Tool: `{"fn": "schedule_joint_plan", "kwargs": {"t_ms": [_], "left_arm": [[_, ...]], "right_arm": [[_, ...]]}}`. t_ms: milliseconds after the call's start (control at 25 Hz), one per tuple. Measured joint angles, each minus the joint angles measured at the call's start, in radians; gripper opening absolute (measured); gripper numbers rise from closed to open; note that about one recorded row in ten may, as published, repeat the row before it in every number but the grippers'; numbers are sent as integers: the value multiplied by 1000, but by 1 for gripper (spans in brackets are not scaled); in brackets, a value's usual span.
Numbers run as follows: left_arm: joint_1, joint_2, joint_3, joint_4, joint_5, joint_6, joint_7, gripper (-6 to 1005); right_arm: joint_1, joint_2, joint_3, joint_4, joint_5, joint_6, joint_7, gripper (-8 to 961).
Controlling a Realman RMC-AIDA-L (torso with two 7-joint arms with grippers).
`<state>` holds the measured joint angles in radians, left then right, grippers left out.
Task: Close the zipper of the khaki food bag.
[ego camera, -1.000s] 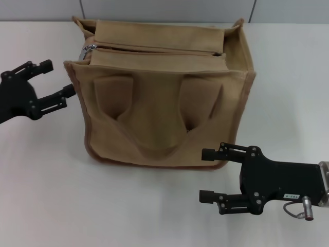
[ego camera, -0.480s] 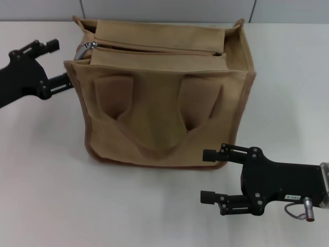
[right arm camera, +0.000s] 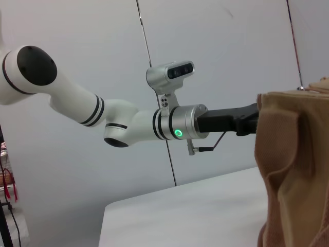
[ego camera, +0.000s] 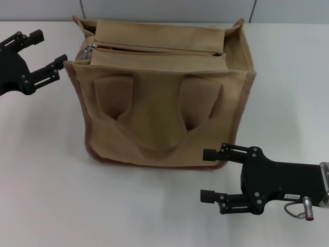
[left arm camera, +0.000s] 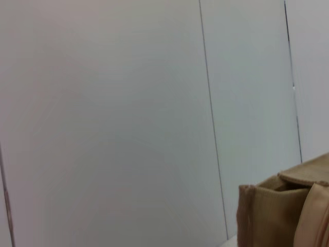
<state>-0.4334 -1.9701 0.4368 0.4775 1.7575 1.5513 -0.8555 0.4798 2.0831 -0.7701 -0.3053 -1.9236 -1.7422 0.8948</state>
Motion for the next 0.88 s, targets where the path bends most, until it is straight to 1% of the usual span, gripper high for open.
{"fn": "schedule_joint_plan", "kwargs": {"t_ms": [160,320,520,560,600,640,680,720,800,840,880], "left_arm": [[0,1,-3,0,0,14,16,632],[-12,-9,8,0,4,11,36,624],[-15,-9,19,0,8,10,35,566],[-5,7,20,4,8,19,16,554],[0,15,23,8,11,24,4,555],[7,30,30,13,18,36,-20,556],[7,30,30,13,18,36,-20,558],[12,58,43,20,42,61,-60,559],[8,76,54,19,66,84,-82,556],[3,82,61,18,79,93,-89,555],[3,82,61,18,79,93,-89,554]], "right_arm": [[5,0,0,0,0,2,-1,817],[7,0,0,-1,0,2,-1,818],[8,0,0,-1,0,3,1,818],[8,0,0,-2,0,3,1,818],[8,0,0,-2,0,3,1,818],[6,0,0,-2,0,4,1,818],[5,-1,0,-2,0,4,2,818],[4,-1,0,-2,0,5,2,818],[4,-2,0,-3,0,10,2,818],[5,-2,0,-3,0,13,2,818],[7,-2,0,-3,0,16,2,818]]}}
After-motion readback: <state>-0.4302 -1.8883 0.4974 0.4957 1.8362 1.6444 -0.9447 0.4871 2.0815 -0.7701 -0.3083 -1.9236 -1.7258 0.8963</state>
